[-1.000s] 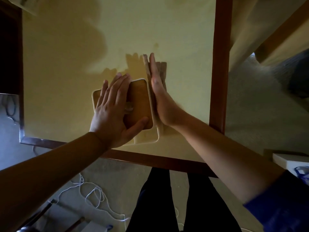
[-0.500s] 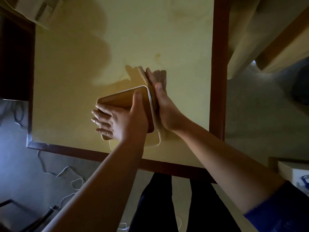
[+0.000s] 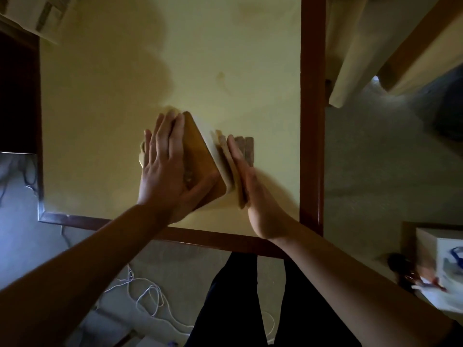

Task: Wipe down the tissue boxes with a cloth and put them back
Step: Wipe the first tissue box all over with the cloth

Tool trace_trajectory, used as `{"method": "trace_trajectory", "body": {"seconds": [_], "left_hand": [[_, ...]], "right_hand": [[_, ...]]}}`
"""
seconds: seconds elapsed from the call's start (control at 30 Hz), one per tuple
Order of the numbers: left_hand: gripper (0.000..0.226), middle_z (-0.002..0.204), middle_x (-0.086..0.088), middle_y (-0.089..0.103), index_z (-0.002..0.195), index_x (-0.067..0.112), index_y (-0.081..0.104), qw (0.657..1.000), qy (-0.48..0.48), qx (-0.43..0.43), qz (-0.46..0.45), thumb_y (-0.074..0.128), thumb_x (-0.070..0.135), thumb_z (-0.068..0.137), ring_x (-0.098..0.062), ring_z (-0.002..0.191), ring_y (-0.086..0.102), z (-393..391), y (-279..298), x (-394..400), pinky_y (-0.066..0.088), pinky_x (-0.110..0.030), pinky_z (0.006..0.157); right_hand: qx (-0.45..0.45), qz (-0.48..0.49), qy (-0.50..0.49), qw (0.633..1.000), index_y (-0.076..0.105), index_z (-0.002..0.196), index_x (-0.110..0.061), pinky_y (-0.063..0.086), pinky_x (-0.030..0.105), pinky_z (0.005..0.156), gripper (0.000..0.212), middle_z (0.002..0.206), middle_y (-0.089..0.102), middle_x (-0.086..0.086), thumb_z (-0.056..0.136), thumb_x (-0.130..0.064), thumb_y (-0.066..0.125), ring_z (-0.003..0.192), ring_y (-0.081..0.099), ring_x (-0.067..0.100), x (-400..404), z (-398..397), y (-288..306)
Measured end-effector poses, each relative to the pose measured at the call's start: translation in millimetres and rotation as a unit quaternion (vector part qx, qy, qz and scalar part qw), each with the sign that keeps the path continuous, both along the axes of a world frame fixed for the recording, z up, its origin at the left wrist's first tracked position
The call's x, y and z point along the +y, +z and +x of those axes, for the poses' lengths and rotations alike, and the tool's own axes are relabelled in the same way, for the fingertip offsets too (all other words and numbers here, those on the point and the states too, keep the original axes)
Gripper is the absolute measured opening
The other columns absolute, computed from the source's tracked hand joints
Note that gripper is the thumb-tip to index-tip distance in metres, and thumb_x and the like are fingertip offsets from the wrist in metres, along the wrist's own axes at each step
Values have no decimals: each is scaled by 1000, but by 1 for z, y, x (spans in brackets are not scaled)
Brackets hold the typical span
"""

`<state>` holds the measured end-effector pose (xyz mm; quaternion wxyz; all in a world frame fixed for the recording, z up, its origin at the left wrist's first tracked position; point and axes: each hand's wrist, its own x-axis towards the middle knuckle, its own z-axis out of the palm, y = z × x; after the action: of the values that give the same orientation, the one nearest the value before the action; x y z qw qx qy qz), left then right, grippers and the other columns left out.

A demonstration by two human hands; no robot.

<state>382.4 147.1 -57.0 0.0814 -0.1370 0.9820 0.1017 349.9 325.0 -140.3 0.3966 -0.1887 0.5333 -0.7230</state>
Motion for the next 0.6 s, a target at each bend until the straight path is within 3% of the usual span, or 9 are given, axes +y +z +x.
{"method": "trace_trajectory", "body": {"seconds": [0.1,0.2,0.3,0.43,0.6], "left_hand": [[111,174,-11,1,165,8,11,997,-70,-12,0,41,82,88,-30,160,-5,1,3,-4,-2,-62,126],[101,174,-8,-7,166,16,7,1000,-22,-8,6,39,76,92,-27,160,-11,3,0,6,-6,-60,127],[92,174,-8,-3,166,14,8,1000,-5,16,4,37,69,97,-27,160,-8,4,-2,12,-1,-59,128],[101,173,-15,-3,164,4,1,1000,0,28,-2,37,69,97,-31,160,-6,4,-4,12,-2,-60,127],[100,174,-12,1,164,2,4,1000,-15,20,-13,33,70,97,-29,161,-2,4,-5,10,5,-61,127]], "right_hand": [[-31,2,1,1000,8,169,-15,4,52,133,63,177,6,-8,113,-42,15,163,-2,9,4,9,2],[-44,-5,-3,999,7,169,-15,3,51,133,57,177,4,-10,113,-24,14,162,-3,6,2,10,5],[-75,-15,-1,997,5,169,-17,1,53,133,61,177,2,-7,110,-25,19,163,-3,12,1,17,5],[-63,2,23,998,0,169,-22,-1,57,132,72,177,-3,-8,106,-39,32,163,-6,15,9,27,3],[-78,10,49,996,1,169,-19,0,60,131,73,178,2,-2,107,-39,33,164,-2,18,10,24,0]]}}
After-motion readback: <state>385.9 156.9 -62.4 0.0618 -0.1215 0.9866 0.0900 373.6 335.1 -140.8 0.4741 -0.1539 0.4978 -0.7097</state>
